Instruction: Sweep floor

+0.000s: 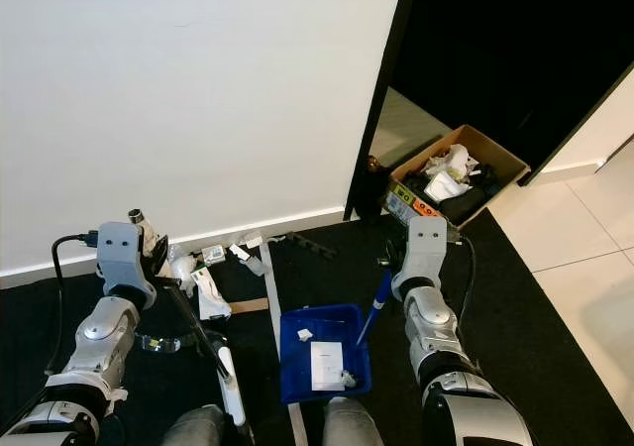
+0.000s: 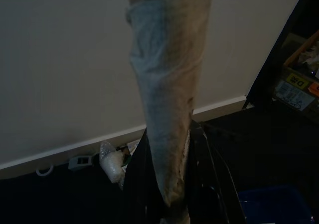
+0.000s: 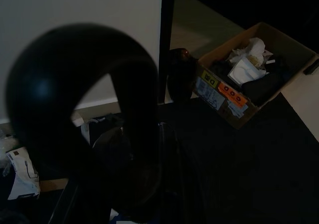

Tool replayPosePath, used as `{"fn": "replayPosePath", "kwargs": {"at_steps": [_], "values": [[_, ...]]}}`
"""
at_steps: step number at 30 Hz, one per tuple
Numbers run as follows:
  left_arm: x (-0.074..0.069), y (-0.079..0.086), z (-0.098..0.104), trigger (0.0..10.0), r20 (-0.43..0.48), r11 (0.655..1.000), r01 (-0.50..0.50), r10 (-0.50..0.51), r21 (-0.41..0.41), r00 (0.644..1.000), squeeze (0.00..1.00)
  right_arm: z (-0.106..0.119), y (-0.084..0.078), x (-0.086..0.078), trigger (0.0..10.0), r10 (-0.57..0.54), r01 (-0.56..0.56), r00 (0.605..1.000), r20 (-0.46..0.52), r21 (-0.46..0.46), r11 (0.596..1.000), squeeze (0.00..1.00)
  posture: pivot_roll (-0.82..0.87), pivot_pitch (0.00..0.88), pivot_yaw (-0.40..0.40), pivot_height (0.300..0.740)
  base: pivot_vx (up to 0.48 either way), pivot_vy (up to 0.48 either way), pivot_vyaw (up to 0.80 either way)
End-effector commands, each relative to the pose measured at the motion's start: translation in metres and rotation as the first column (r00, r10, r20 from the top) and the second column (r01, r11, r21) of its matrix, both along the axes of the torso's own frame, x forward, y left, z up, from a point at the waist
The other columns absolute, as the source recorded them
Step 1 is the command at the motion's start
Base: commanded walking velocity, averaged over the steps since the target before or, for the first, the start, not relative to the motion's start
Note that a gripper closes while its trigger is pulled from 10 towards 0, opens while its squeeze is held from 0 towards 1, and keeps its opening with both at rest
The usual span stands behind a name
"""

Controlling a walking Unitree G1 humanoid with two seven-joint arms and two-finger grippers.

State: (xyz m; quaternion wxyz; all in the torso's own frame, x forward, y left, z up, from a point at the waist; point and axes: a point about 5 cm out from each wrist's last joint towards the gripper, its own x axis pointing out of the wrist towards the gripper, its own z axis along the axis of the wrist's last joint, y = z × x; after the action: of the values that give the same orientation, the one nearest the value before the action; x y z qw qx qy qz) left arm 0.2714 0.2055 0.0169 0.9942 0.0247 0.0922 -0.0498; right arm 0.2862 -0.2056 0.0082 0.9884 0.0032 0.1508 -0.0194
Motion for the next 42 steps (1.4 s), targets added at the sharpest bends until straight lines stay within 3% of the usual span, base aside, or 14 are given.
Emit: {"fn": "replayPosePath", "kwargs": {"at_steps": [1,24,42], "values": [[-0.005,-0.002,-0.005,10.0,-0.025,1.000,0.015,-0.015,-0.002,1.000,0.00,0.000,-0.001,0.001,10.0,-0.028,0.028,1.000,-0.007,0.027,0.999,0.00,0.07,0.025,-0.004,0.740,0.000,0.000,0.00],[-0.005,-0.004,-0.005,10.0,-0.016,1.000,0.019,-0.019,-0.006,1.000,0.00,0.004,-0.001,0.005,10.0,-0.020,0.020,1.000,0.002,0.026,0.999,0.00,0.06,0.027,-0.011,0.740,0.000,0.000,0.00],[-0.006,-0.005,-0.006,10.0,-0.017,1.000,0.020,-0.020,-0.010,1.000,0.00,0.030,-0.005,0.027,10.0,-0.030,0.026,0.994,0.103,0.038,0.999,0.00,0.06,0.027,-0.007,0.740,0.000,0.000,0.00]]}}
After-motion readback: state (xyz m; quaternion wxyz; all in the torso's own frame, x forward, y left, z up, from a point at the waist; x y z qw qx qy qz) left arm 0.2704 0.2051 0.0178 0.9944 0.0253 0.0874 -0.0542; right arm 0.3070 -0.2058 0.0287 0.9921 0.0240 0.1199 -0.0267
